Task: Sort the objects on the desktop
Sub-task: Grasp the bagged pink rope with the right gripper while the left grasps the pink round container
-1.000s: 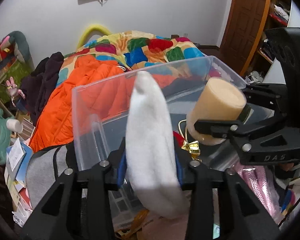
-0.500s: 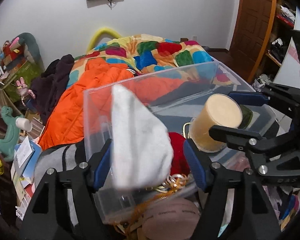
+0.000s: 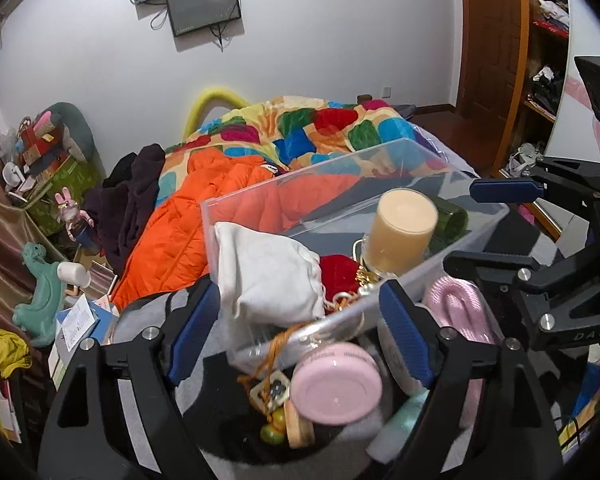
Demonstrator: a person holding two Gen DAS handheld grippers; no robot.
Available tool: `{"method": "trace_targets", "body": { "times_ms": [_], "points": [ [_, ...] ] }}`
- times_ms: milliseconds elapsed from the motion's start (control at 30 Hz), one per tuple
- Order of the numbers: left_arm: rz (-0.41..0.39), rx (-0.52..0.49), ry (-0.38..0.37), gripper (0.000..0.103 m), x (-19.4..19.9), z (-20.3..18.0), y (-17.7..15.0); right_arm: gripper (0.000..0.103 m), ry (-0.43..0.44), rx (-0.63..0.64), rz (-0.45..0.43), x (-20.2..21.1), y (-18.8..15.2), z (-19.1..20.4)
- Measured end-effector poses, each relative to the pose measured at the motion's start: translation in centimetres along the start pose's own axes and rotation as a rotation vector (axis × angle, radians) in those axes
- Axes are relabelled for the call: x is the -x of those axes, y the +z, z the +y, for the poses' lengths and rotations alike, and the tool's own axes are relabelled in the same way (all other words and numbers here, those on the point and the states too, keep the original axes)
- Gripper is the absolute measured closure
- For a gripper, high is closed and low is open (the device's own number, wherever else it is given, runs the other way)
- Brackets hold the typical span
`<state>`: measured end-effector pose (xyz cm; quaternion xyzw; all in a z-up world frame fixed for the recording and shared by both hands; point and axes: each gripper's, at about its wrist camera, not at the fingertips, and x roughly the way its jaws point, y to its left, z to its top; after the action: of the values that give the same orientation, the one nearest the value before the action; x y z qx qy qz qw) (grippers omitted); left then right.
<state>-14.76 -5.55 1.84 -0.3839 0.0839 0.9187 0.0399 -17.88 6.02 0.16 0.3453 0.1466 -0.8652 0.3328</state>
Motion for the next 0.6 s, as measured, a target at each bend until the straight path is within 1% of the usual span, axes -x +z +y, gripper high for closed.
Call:
{"method": "trace_targets", "body": {
  "times_ms": [133,167,200,267,333,467,533,600],
  "points": [
    [-0.012,-0.002,0.009,0.02,1.8,0.0,-0.5,0.037,-0.004,0.048,-0.033,1.7,-0.6,1.3],
    [-0.013,0.0,0.01,0.019,2.2,0.0,-0.6,0.035,-0.005,0.057,-0.043,2.0,-0.8,1.7],
    [-0.014,0.004,0.01,0.015,2.6,0.1,-0.7,0.028,-0.006,0.065,-0.051,2.4,-1.1,2.1],
    [-0.02,0.02,0.007,0.012,3.4,0.5,-1.2,0.023,-0.002,0.071,-0.073,2.9,-1.7,2.9],
    [-0.014,0.035,0.007,0.012,3.8,0.9,-1.7,0.023,0.01,0.079,-0.091,3.2,-2.4,3.6],
    [0.009,0.089,-0.014,0.012,4.1,2.2,-3.6,0.023,0.028,0.086,-0.073,2.9,-3.7,4.7],
    [0.029,0.119,-0.033,0.012,4.0,2.8,-4.7,0.023,0.017,0.101,-0.057,2.4,-4.4,5.3],
    [0.057,0.136,-0.038,0.012,3.5,3.1,-5.7,0.023,0.006,0.127,-0.07,2.4,-5.1,5.8]
  ]
}}
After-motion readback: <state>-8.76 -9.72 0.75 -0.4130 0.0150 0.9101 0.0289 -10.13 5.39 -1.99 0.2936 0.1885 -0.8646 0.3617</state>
